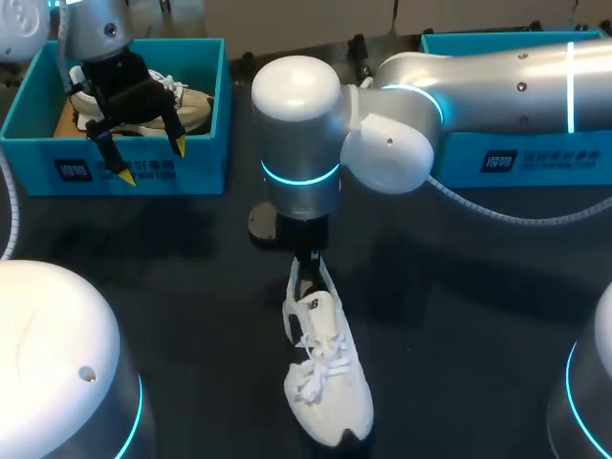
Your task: Take the shoe out of the shoebox, open the shoe tongue, remove and reinsert the insole, then place the shoe into the shoebox
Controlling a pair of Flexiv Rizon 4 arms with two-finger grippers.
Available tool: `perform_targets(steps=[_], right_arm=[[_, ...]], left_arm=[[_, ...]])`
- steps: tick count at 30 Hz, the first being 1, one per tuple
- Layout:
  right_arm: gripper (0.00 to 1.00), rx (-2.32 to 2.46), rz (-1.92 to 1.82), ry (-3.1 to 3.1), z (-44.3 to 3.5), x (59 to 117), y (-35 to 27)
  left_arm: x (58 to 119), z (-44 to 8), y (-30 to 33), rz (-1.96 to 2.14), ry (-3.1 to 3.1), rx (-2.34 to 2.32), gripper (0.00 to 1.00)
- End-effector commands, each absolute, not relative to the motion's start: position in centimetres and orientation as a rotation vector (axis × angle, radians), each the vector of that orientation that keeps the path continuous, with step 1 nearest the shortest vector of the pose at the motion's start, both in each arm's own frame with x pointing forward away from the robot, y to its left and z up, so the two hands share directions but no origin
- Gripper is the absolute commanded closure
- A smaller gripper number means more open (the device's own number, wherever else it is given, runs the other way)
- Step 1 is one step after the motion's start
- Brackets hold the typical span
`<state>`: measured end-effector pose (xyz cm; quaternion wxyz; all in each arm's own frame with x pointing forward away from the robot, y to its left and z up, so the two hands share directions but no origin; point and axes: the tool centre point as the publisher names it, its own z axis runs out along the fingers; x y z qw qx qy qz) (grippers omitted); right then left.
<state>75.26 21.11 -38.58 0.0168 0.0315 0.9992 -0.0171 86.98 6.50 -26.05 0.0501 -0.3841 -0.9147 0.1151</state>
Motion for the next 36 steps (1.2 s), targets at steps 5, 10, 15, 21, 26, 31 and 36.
perform_targets(steps=[5, 10, 15, 21, 26, 31, 36], right_arm=[[1.00, 0.065, -0.107, 3.053, -32.7, 75.9, 17.8], [1.00, 0.049, -0.164, 3.020, -28.9, 77.1, 15.2], [1.00, 0.042, -0.196, 2.992, -25.0, 78.1, 13.3], [1.00, -0.041, -0.142, 2.963, -23.2, 78.5, 12.7], [1.00, -0.041, -0.142, 2.963, -23.2, 78.5, 12.7], [1.00, -0.041, -0.142, 2.963, -23.2, 78.5, 12.7], [1.00, -0.035, -0.142, 2.957, -22.1, 79.0, 11.1]], left_arm=[[86.9, -26.0, 6.5, 0.348, -2.786, -1.170, 0.00], [86.9, -26.0, 6.5, 0.348, -2.786, -1.170, 0.00], [86.9, -26.0, 6.5, 0.348, -2.786, -1.170, 0.00], [86.9, -26.0, 6.5, 0.348, -2.786, -1.170, 0.00], [86.9, -26.0, 6.5, 0.348, -2.786, -1.170, 0.00], [86.9, -26.0, 6.5, 0.348, -2.786, -1.170, 0.00], [86.9, -26.0, 6.5, 0.348, -2.786, -1.170, 0.00]])
